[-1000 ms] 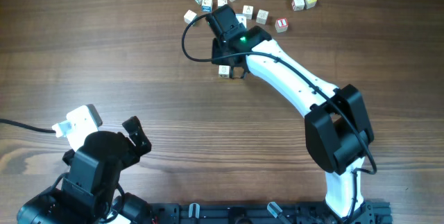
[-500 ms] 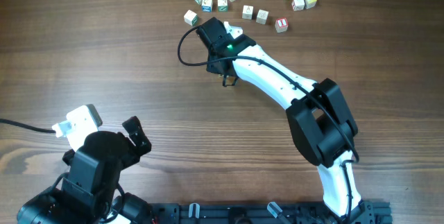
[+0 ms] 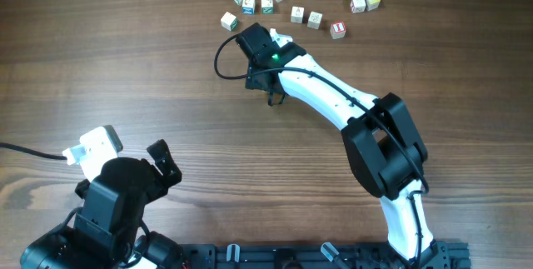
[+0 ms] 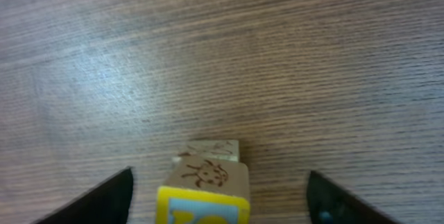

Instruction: Form a tower

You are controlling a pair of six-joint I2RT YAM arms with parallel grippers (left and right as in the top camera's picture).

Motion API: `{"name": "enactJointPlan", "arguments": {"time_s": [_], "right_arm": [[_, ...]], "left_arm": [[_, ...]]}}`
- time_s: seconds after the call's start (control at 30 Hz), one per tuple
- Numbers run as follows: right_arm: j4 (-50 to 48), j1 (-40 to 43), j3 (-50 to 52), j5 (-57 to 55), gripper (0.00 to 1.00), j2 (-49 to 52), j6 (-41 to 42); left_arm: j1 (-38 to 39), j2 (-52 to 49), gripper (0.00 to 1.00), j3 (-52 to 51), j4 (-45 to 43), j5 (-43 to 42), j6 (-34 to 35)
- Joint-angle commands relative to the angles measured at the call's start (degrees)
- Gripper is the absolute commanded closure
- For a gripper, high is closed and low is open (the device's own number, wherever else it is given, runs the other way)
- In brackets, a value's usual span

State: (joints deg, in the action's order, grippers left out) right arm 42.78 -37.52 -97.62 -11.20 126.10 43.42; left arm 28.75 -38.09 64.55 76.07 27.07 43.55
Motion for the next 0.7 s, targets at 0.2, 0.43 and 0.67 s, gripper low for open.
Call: {"name": "enactJointPlan", "arguments": {"time_s": [0.2,0.43,0.67], "right_arm": [[5.75,4.96,-14.71,-2.86,0.01,-3.74,-8.92],[-2.95,16.61,-14.32,-1.11,0.00,-1.62,-16.61],[-5.86,23.21,-14.32,4.22,0.01,9.14,-32.92]], "left_arm": [[-0.13,0.04,0.00,-0.15,-0.15,-0.26,-1.14],[-0.13,0.04,0.00,-0.15,-0.15,-0.26,-1.14],[-0.13,0.04,0.00,-0.15,-0.15,-0.26,-1.14]]}}
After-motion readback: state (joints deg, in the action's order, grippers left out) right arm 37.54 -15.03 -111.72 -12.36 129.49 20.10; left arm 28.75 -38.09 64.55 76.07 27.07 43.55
